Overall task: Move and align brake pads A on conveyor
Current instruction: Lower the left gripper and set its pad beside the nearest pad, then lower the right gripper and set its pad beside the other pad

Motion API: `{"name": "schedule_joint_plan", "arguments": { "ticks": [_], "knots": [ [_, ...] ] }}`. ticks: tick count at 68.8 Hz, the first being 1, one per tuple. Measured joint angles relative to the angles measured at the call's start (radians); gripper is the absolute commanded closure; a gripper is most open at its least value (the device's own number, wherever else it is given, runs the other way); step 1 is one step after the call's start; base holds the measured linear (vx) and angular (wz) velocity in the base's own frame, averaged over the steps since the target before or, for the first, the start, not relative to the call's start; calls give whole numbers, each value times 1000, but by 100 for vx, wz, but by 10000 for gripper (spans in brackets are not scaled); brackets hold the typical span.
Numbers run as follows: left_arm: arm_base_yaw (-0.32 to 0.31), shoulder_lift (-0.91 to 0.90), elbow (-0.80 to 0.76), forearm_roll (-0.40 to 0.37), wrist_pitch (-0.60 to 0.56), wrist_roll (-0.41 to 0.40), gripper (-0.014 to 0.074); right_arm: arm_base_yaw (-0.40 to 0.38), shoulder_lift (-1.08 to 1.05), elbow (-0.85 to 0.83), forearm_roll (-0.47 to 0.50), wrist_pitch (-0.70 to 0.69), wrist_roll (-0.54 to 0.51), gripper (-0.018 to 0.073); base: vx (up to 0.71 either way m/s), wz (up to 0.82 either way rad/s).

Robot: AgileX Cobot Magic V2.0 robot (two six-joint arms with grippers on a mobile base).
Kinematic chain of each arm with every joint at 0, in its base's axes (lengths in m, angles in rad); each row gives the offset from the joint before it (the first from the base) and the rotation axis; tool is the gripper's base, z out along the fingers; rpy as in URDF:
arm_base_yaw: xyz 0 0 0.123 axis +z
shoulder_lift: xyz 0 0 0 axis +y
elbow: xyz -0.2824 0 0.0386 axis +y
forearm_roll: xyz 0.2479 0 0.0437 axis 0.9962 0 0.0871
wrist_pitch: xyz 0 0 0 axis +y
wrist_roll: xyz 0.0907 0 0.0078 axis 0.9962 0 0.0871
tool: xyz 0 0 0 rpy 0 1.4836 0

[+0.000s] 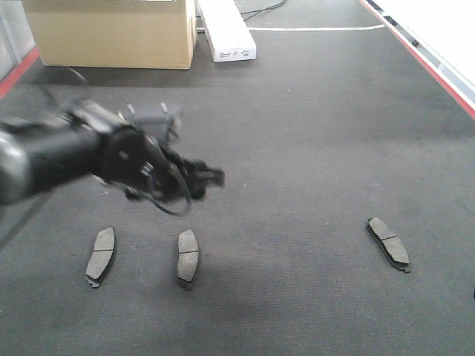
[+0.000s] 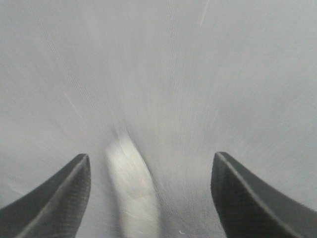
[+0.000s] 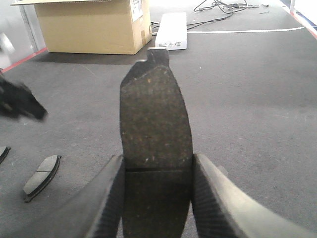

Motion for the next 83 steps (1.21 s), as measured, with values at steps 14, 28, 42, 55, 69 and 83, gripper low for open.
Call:
{"name": "schedule_joint_plan", "arguments": {
  "ticks": [14,28,42,55,69,83],
  "knots": [
    [-32,-209,69,145,9,0,166,0,0,0,0,0,0,566,0,0],
    [-68,-433,223,184,-25,0,190,0,0,0,0,0,0,566,0,0],
    [-77,-680,409,187,-83,0,190,0,0,0,0,0,0,566,0,0],
    [-77,-930,626,190,-171,7,190,0,0,0,0,0,0,566,0,0],
    [-77,-1203,824,194,-229,87,190,0,0,0,0,0,0,566,0,0],
    [-77,-1399,899,194,-232,128,190,0,0,0,0,0,0,566,0,0]
  ]
}}
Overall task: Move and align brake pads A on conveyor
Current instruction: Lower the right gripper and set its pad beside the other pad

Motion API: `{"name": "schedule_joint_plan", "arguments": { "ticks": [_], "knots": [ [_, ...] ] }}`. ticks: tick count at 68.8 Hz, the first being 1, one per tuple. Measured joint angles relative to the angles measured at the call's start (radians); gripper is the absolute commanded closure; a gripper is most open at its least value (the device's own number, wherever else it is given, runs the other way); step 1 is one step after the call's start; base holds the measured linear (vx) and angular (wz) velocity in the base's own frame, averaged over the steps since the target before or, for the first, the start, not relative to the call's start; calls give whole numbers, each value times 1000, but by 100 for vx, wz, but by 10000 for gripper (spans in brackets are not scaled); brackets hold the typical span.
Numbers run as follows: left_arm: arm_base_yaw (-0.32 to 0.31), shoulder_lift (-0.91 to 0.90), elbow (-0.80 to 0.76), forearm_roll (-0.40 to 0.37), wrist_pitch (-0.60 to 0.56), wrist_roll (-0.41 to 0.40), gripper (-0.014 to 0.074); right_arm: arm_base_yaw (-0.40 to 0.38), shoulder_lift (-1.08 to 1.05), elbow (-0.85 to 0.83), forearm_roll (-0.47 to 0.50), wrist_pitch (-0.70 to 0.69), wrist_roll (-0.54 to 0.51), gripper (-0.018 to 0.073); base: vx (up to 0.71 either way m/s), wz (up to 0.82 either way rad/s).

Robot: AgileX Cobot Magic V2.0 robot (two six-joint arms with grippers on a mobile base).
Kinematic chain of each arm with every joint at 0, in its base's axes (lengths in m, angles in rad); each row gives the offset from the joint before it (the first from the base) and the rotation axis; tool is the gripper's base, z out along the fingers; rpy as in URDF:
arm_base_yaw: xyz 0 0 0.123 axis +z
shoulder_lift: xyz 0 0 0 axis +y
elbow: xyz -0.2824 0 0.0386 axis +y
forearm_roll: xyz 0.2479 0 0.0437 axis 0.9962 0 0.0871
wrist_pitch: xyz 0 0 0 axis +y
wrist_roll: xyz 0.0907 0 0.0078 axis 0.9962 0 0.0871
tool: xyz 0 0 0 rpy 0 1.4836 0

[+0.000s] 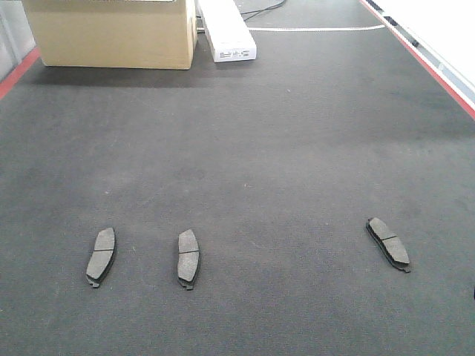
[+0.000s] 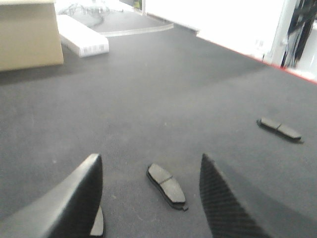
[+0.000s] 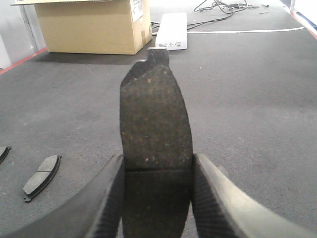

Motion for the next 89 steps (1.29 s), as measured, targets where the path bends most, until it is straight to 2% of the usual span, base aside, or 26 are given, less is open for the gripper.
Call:
{"name": "schedule_joint_plan", "arguments": {
  "ticks": [25,59,77,89],
  "knots": [
    [0,-45,6,-1,122,3,190,0,0,0,0,-1,0,566,0,0],
    [0,-45,6,-1,131,3,190,0,34,0,14,-42,3,562,0,0],
    [0,-45,6,-1,132,3,190,0,315,-83,43,-52,3,549,0,0],
    [0,-45,6,-1,135,3,190,0,589,-231,165,-30,3,547,0,0]
  ]
}}
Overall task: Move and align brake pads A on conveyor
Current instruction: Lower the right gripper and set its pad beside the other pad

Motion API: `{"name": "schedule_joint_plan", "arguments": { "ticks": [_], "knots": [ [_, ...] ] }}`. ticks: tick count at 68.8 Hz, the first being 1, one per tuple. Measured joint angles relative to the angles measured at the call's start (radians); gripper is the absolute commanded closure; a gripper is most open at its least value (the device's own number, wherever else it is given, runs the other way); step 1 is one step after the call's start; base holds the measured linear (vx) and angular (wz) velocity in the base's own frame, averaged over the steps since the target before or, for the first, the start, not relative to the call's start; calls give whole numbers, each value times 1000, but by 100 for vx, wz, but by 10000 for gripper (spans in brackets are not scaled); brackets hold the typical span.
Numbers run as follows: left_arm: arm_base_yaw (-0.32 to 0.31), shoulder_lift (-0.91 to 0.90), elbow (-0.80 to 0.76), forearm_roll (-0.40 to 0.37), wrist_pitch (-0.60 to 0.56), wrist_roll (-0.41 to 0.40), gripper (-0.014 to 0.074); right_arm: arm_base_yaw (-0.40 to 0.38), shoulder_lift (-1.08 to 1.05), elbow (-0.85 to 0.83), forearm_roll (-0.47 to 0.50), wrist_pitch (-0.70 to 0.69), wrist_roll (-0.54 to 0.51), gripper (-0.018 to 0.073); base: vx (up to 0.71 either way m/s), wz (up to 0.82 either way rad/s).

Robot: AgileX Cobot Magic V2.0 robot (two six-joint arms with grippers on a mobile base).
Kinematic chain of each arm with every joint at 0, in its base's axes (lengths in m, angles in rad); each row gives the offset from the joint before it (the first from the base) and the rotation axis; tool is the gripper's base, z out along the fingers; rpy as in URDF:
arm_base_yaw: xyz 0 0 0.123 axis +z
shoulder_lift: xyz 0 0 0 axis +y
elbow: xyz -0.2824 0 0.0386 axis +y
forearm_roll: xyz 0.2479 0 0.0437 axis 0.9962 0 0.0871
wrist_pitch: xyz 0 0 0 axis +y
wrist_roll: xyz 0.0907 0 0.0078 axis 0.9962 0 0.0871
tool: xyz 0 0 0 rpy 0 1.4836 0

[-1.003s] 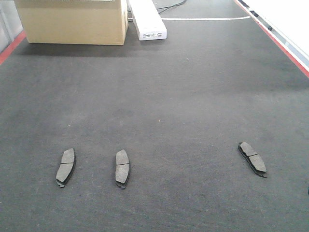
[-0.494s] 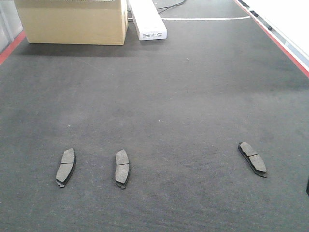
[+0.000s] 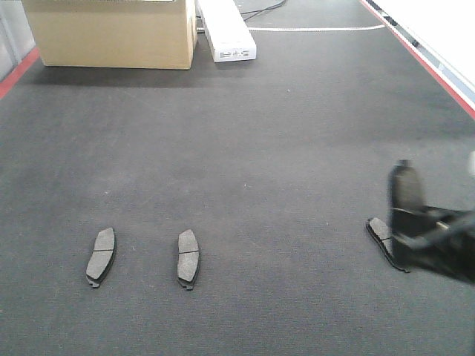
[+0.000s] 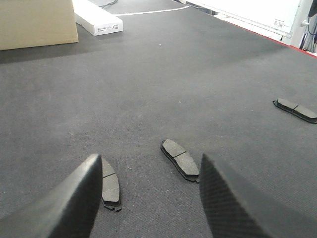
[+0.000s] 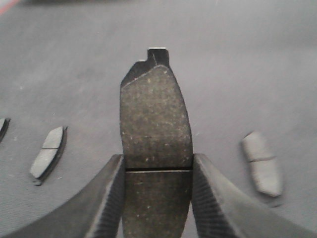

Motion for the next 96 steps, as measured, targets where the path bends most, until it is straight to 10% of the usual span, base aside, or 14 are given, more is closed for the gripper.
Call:
{"name": "schedule_joint_plan", "arguments": {
  "ticks": [42,58,73,96],
  "knots": [
    [0,0,0,0,3,0,190,0,780,-354,79,127,-1,487,0,0],
    [0,0,0,0,3,0,190,0,962,-512,75,217,-1,302,0,0],
    [0,0,0,0,3,0,190,0,1050,-630,75,343,-1,115,0,0],
    [0,0,0,0,3,0,190,0,907,-658,-16,429,-1,106,0,0]
  ]
}}
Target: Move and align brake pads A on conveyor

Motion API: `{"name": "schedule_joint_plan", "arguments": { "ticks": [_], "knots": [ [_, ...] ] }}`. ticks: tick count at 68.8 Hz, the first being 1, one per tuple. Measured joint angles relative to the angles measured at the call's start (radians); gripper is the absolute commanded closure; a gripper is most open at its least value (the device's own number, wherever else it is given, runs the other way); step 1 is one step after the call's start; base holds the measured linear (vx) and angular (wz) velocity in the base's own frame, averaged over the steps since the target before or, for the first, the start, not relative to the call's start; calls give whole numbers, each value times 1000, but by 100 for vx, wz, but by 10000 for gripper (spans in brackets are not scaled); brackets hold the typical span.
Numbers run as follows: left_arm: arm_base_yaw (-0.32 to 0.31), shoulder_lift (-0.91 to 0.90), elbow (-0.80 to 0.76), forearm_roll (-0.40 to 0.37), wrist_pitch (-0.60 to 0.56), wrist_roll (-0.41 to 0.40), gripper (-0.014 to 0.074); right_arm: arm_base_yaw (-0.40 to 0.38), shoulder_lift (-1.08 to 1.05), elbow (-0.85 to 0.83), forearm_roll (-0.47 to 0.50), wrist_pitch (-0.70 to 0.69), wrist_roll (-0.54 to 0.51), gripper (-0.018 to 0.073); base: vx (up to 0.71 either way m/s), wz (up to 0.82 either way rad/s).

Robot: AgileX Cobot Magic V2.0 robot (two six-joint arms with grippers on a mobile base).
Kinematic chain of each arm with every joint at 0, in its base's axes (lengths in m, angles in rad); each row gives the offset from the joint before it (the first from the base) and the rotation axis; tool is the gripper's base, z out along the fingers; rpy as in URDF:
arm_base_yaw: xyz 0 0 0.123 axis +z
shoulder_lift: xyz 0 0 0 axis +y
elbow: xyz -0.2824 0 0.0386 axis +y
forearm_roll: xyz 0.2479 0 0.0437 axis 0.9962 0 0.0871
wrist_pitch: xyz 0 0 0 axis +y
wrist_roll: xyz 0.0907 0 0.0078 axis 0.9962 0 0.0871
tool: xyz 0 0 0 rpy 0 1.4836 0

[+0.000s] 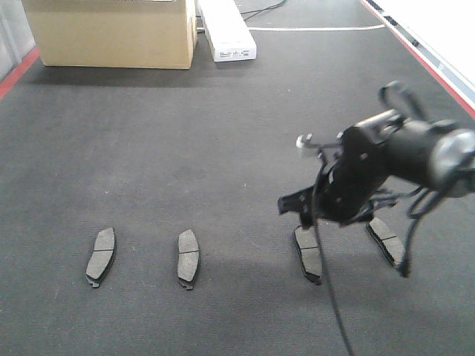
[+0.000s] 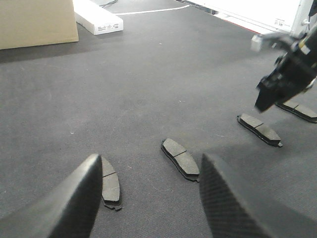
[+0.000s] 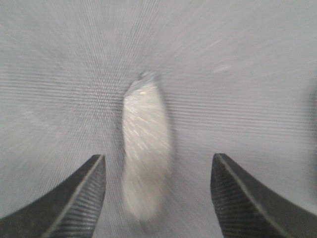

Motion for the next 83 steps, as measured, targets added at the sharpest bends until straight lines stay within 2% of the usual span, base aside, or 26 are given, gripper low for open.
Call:
{"name": "schedule_joint_plan", "arguments": {
  "ticks": [30,68,83],
  "knots": [
    [0,0,0,0,0,0,190,0,-627,264,-171,21,8,106,0,0],
    [0,0,0,0,0,0,190,0,-1555,664,-173,-54,-16,106,0,0],
    [0,0,0,0,0,0,190,0,-1688,788,-159,-97,-52,106,0,0]
  ]
}}
